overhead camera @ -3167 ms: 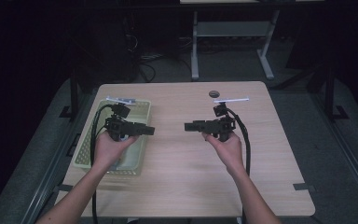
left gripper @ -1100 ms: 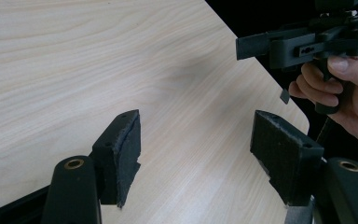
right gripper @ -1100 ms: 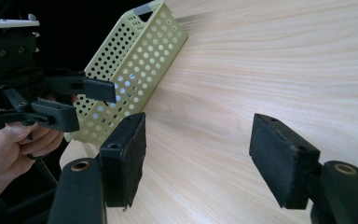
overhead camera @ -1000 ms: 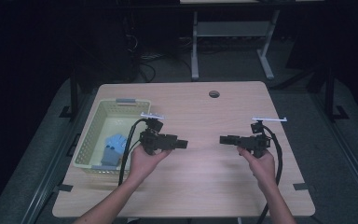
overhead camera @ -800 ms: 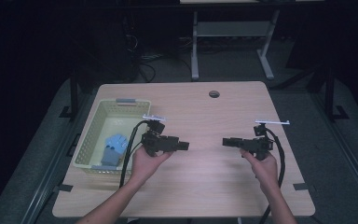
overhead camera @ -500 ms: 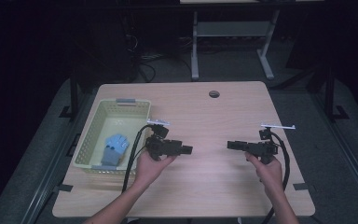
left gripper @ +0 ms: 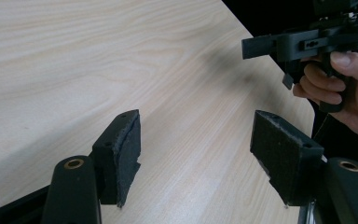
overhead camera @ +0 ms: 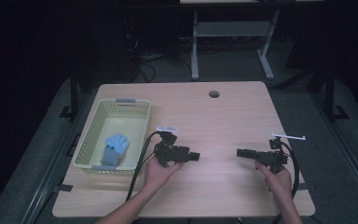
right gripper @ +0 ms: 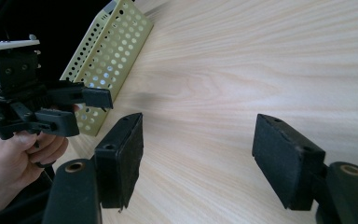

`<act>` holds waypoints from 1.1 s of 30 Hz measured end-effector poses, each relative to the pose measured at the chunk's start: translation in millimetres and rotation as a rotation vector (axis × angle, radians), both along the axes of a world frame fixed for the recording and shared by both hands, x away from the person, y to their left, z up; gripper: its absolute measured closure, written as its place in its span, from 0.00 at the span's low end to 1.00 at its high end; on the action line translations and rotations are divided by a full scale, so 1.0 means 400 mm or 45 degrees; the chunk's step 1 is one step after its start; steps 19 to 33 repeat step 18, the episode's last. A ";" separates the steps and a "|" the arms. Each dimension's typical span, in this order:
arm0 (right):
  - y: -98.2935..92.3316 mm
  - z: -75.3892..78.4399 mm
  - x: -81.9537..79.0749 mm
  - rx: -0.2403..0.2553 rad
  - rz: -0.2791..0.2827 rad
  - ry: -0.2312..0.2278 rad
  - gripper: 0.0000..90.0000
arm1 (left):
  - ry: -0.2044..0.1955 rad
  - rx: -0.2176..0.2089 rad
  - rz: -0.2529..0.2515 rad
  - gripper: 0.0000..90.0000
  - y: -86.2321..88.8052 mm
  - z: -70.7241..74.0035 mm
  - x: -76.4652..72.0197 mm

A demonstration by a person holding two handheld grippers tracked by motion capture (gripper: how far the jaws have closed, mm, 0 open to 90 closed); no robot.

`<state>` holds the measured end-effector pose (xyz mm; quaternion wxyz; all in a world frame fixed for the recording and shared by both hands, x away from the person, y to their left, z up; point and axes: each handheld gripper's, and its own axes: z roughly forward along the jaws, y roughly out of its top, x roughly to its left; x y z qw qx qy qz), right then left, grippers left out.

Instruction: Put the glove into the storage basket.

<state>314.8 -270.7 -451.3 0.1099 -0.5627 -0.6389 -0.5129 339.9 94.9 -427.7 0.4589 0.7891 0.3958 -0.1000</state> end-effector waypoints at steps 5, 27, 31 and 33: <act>-0.015 -0.005 -0.017 -0.006 -0.007 -0.003 0.36 | -0.007 -0.002 -0.013 0.36 -0.018 -0.016 -0.012; -0.017 -0.020 -0.041 -0.018 0.004 -0.015 0.34 | -0.030 -0.022 -0.004 0.33 -0.022 -0.036 -0.037; -0.017 -0.020 -0.041 -0.018 0.004 -0.015 0.34 | -0.030 -0.022 -0.004 0.33 -0.022 -0.036 -0.037; -0.017 -0.020 -0.041 -0.018 0.004 -0.015 0.34 | -0.030 -0.022 -0.004 0.33 -0.022 -0.036 -0.037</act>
